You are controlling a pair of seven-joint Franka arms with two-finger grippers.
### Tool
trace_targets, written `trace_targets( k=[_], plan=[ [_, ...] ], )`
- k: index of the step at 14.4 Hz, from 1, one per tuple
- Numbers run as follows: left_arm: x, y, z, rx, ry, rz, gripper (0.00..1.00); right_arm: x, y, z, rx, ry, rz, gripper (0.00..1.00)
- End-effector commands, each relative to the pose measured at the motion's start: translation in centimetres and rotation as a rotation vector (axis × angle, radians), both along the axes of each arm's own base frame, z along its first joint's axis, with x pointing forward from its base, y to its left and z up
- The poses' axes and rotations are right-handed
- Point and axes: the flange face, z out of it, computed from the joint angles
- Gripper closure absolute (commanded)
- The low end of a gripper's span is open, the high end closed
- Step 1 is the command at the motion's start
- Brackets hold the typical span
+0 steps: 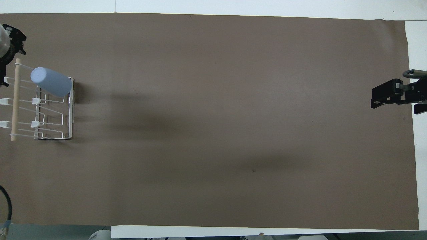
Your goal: Hang cup on cup holder
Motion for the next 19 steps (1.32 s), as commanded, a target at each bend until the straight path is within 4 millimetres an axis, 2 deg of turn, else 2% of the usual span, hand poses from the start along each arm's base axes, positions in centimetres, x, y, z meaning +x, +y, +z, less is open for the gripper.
trace_targets(
  k=[1, 2, 4, 6, 10, 15, 18, 19],
  plan=[
    [-1.1, 0.7, 0.1, -0.118, 0.087, -0.091, 0.0, -0.5, -0.2, 0.1, 0.0, 0.009, 0.009, 0.01],
    [-1.2, 0.5, 0.3, -0.159, 0.103, -0.147, 0.0, -0.5, -0.2, 0.1, 0.0, 0.007, 0.011, 0.01],
    [-1.4, 1.7, 0.0, -0.225, 0.142, -0.247, 0.0, -0.5, -0.2, 0.1, 0.0, 0.006, 0.009, 0.01],
    [-1.7, 2.0, -0.2, -0.274, 0.187, -0.394, 0.0, -0.5, -0.2, 0.1, 0.0, 0.007, 0.009, 0.01],
    [-1.8, 1.7, 0.1, -0.281, 0.255, -0.719, 0.0, -0.5, -0.2, 0.1, 0.0, 0.009, 0.009, 0.01],
    [-1.7, 2.0, 0.9, -0.292, 0.283, -1.005, 0.0, -0.5, -0.5, 0.1, 0.0, 0.007, 0.003, 0.01],
    [-2.0, 3.3, 1.7, -0.285, 0.29, -1.133, 0.0, -0.4, 0.2, 0.2, 0.016, -0.006, 0.018, 0.01],
    [-1.9, 4.4, 1.8, -0.293, 0.283, -1.138, 0.0, -0.4, 0.2, 0.1, 0.017, -0.005, 0.015, 0.01]
  ],
)
